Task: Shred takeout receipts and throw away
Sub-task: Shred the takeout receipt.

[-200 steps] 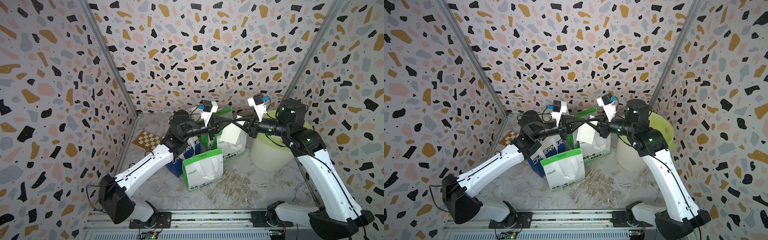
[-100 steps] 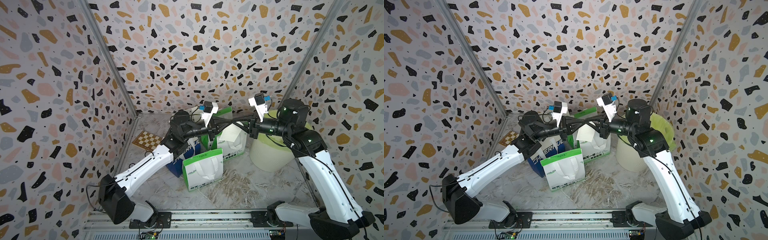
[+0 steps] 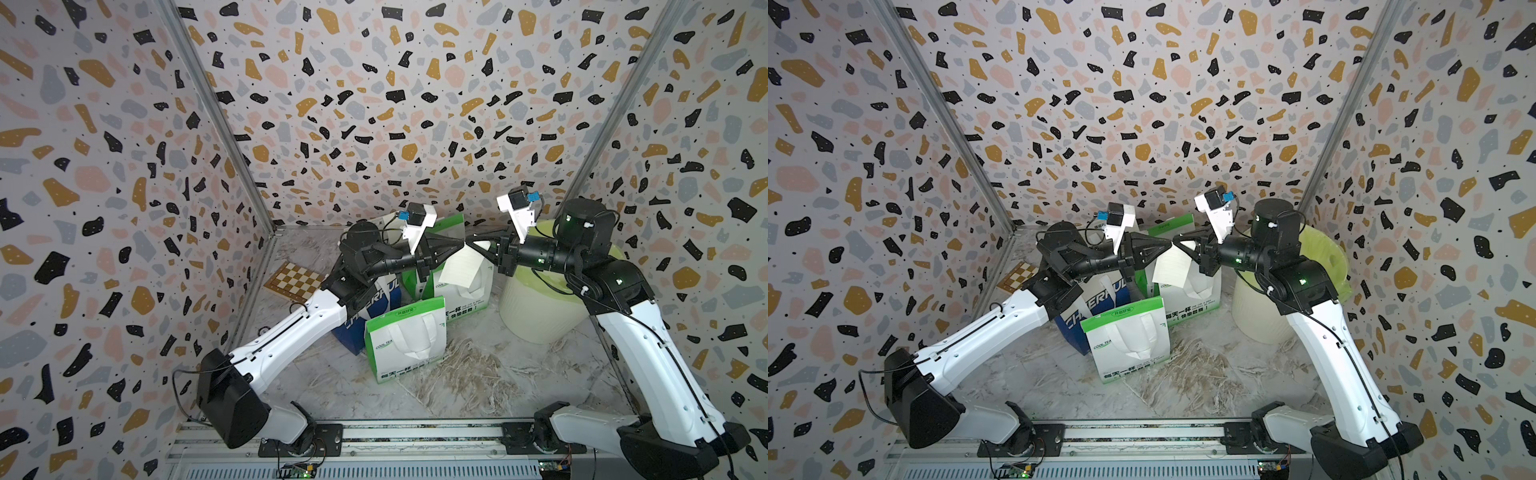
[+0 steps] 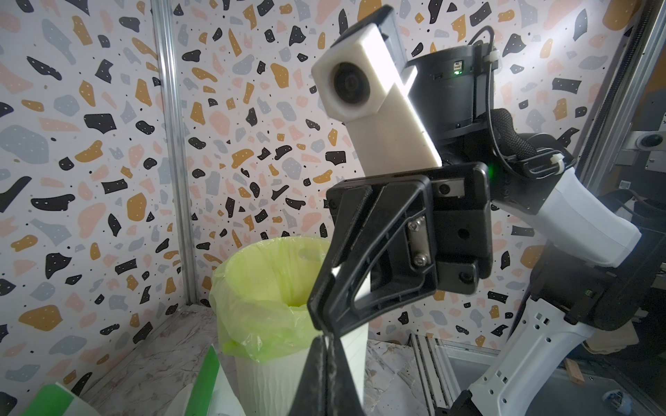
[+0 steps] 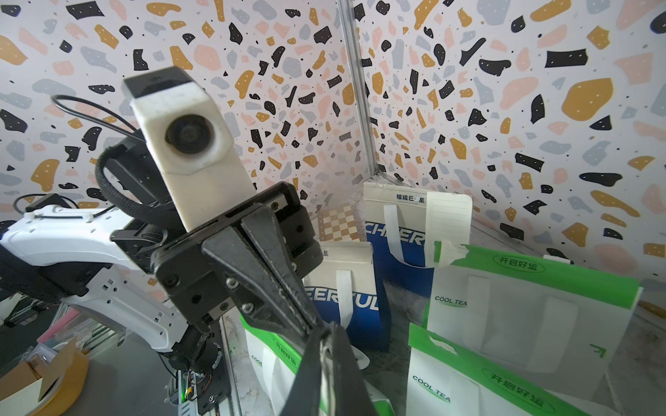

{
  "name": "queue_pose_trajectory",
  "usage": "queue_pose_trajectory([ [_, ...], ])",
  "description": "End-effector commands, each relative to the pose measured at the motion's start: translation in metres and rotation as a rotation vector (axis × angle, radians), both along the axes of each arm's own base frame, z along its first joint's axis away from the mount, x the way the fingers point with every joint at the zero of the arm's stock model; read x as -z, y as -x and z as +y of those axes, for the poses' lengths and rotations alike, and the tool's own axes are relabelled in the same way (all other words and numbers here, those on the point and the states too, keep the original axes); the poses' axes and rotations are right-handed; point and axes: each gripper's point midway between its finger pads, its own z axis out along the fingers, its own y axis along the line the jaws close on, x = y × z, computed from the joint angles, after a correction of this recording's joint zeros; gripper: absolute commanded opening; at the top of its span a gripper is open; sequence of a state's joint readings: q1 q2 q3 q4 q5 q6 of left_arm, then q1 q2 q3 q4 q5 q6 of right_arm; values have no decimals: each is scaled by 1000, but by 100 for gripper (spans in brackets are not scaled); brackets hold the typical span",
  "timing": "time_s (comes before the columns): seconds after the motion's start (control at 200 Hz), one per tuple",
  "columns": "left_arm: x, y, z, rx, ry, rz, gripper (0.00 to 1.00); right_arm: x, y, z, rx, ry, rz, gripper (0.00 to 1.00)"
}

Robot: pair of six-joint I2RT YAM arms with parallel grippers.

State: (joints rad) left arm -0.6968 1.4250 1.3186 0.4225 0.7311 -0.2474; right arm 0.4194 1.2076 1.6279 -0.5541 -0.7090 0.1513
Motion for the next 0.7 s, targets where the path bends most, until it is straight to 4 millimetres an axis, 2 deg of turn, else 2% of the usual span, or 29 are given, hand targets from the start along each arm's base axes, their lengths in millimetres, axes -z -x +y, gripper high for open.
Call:
queue_pose_trajectory([
  [0.0, -13, 9, 5, 3, 34, -48, 0, -4, 4, -1, 4, -5, -14, 9],
  [0.235, -10, 8, 4, 0, 29, -45, 0, -5, 8, 1, -23, -13, -10, 7],
  [0.33, -11, 8, 4, 0, 31, -46, 0, -5, 11, 4, -49, -24, -2, 0],
  [0.436, -10, 8, 4, -5, 25, -55, 0, -5, 15, 6, -76, -29, 18, 0],
  [0.521, -9, 12, 4, -23, 11, -122, 0, 7, -2, 0, 26, 5, 77, 0],
  [0.696, 0, 41, -2, -14, -40, -340, 0, 57, -50, -23, 303, 149, 258, 0],
])
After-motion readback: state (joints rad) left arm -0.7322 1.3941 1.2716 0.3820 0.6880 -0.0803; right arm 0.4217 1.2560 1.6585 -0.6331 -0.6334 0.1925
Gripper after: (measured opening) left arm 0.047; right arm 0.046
